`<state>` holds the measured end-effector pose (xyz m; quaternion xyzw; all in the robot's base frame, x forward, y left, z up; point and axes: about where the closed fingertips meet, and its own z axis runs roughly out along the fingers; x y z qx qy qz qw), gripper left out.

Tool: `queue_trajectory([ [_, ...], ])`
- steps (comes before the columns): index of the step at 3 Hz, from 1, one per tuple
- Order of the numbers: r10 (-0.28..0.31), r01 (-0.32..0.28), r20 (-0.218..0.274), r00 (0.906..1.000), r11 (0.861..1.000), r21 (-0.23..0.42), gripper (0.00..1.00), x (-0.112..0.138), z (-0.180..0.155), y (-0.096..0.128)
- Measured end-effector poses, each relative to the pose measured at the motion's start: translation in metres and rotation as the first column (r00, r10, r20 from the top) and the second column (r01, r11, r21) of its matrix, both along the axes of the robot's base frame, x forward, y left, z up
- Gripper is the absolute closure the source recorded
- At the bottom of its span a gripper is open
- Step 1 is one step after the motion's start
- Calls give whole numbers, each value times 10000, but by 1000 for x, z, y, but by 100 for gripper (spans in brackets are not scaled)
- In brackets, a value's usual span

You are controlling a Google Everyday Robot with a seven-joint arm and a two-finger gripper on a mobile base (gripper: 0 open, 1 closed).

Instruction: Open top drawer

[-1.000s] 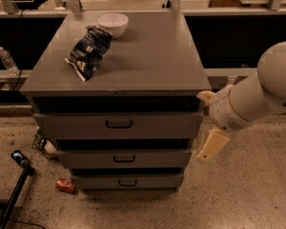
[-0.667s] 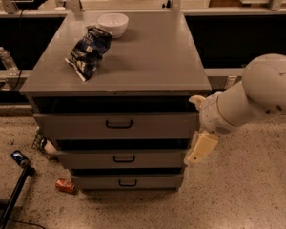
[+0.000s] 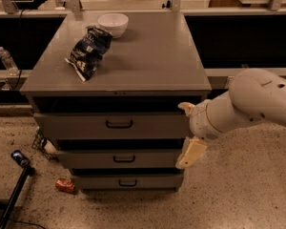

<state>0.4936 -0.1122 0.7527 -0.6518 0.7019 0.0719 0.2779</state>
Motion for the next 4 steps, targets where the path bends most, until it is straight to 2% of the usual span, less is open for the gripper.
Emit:
queue_trajectory([
  [2,513,-512,-33,9987,9985,204,0,-8,-12,3],
  [3,757,-756,-101,9971,9970,144,0,-2,-22,8],
  [4,1012,-1009,-199,9947,9948,156,0,14,-38,20],
])
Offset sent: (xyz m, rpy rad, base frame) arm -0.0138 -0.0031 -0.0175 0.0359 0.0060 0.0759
